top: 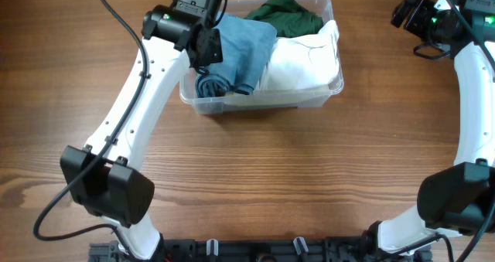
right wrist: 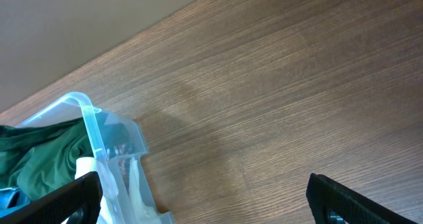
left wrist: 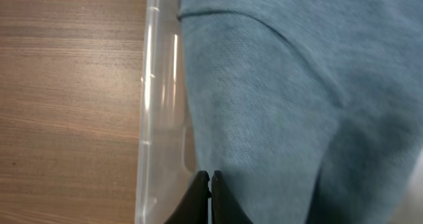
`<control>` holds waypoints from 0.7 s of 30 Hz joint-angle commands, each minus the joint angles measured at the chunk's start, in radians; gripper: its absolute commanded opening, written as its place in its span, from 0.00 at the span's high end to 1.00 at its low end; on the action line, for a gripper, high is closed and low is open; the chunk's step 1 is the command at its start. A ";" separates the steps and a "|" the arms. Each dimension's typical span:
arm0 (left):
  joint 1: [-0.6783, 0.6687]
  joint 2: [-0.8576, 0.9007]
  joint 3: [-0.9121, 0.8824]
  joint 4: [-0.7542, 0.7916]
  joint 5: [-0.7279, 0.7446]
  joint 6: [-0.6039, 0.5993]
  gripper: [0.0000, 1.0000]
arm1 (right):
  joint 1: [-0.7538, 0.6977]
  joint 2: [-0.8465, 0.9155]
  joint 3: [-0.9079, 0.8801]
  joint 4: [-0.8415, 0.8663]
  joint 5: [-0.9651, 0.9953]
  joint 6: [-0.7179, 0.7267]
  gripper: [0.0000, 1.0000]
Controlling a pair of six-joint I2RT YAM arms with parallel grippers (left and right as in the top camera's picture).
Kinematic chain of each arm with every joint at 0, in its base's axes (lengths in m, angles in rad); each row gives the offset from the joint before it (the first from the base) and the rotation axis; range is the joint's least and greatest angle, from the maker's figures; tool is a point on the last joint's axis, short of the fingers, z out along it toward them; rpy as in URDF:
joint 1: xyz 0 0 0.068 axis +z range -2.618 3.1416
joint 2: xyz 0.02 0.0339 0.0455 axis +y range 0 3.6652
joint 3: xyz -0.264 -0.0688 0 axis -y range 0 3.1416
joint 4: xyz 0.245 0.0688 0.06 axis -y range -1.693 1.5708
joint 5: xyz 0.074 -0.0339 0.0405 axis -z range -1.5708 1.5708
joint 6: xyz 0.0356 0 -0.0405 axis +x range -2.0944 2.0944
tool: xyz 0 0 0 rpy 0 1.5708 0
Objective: Pack container
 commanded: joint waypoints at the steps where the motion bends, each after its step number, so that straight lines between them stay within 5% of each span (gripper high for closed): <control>1: 0.008 0.057 0.000 0.014 0.021 -0.018 0.96 | 0.003 0.013 -0.004 0.001 0.007 0.007 0.00; 21: 0.006 0.306 0.000 0.021 0.073 -0.018 0.96 | 0.003 0.013 -0.004 0.001 0.007 0.008 0.00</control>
